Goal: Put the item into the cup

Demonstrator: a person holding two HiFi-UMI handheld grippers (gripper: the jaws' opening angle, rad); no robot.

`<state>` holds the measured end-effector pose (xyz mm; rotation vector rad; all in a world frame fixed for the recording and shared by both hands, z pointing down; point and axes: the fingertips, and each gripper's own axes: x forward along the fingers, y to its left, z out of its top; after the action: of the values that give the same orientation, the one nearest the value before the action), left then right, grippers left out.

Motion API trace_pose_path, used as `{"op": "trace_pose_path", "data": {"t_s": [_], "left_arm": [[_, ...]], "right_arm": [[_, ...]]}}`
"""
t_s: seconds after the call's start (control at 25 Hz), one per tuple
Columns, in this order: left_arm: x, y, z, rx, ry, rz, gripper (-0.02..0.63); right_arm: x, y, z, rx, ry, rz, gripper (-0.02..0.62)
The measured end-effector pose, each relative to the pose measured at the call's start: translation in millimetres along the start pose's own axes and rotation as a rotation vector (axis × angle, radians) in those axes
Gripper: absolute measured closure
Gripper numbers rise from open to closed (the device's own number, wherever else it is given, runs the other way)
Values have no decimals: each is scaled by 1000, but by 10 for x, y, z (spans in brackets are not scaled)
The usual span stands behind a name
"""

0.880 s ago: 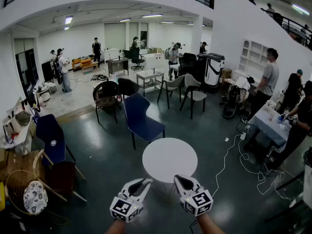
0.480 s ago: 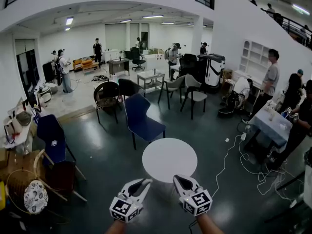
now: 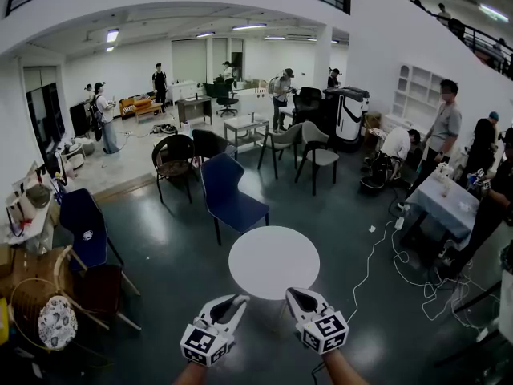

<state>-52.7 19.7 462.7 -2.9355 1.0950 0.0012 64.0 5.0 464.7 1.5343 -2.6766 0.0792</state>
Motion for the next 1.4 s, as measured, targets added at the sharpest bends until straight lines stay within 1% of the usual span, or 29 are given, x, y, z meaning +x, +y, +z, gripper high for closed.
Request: {"op": "trace_pose_path", "data": {"t_s": [0.48,0.96,1.24,1.4], "left_arm": [[249,-247,-70,-17,3,34,516],[342,-502,-220,-26,32,38,516],[329,-505,-230,-23,55,57,516],[350,-482,-235,-17,61,54,516]], "right_arm": [[-189,-309,-94,0,13,21,580],[-306,-488,-235,38,11,37,580],[-313,-572,-176,67,-18,30,580],[-260,-599,-162,74,-31,30,580]]}}
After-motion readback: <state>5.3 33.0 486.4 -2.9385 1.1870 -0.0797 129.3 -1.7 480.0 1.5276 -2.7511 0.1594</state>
